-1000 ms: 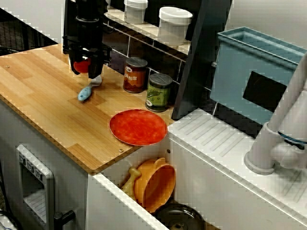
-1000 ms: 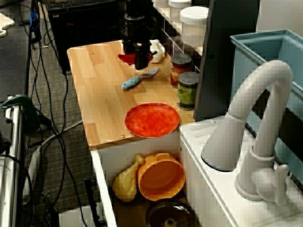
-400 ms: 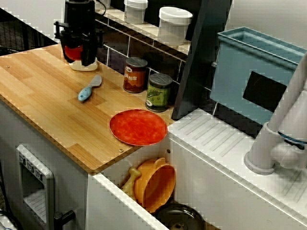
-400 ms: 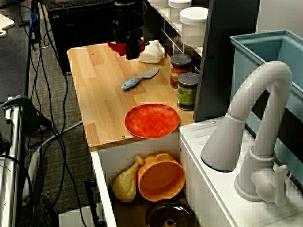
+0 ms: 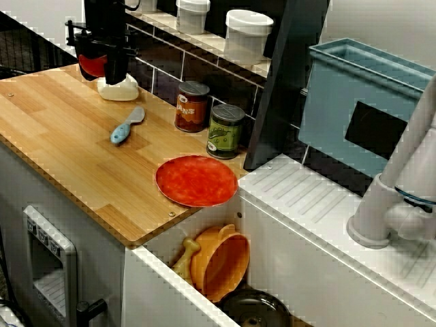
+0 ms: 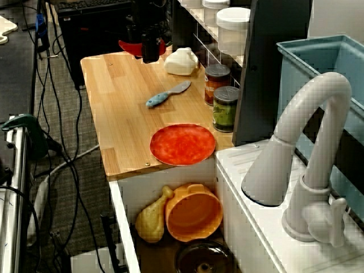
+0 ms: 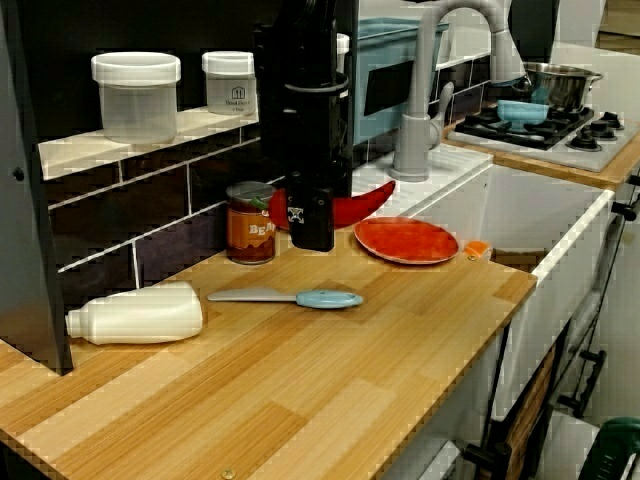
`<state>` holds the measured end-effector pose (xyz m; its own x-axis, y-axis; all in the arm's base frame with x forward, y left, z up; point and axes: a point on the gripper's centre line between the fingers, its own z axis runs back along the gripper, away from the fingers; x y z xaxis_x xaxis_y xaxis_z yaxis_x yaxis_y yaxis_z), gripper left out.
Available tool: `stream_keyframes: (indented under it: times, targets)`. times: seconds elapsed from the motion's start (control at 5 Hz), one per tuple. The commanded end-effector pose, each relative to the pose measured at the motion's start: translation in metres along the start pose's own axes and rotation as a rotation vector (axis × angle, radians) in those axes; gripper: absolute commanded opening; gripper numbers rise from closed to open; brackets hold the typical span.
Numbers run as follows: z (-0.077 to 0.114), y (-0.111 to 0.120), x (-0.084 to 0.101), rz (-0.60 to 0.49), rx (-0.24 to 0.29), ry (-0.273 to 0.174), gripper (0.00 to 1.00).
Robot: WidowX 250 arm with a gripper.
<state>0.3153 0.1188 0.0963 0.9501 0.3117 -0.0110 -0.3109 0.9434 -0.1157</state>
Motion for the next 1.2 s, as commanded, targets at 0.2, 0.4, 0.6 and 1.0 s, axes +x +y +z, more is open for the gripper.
stream_keyframes:
  times: [0.2, 0.4, 0.6, 1.0]
  targets:
    - [0.044, 0.015, -0.012, -0.01, -0.019, -0.029, 0.0]
    - [0.046, 0.023, -0.013, -0.021, 0.002, -0.021, 0.0]
    - [0.036, 0.046, -0.009, -0.043, 0.037, -0.031, 0.0]
    - [0.039, 0.063, -0.011, -0.047, 0.051, -0.026, 0.0]
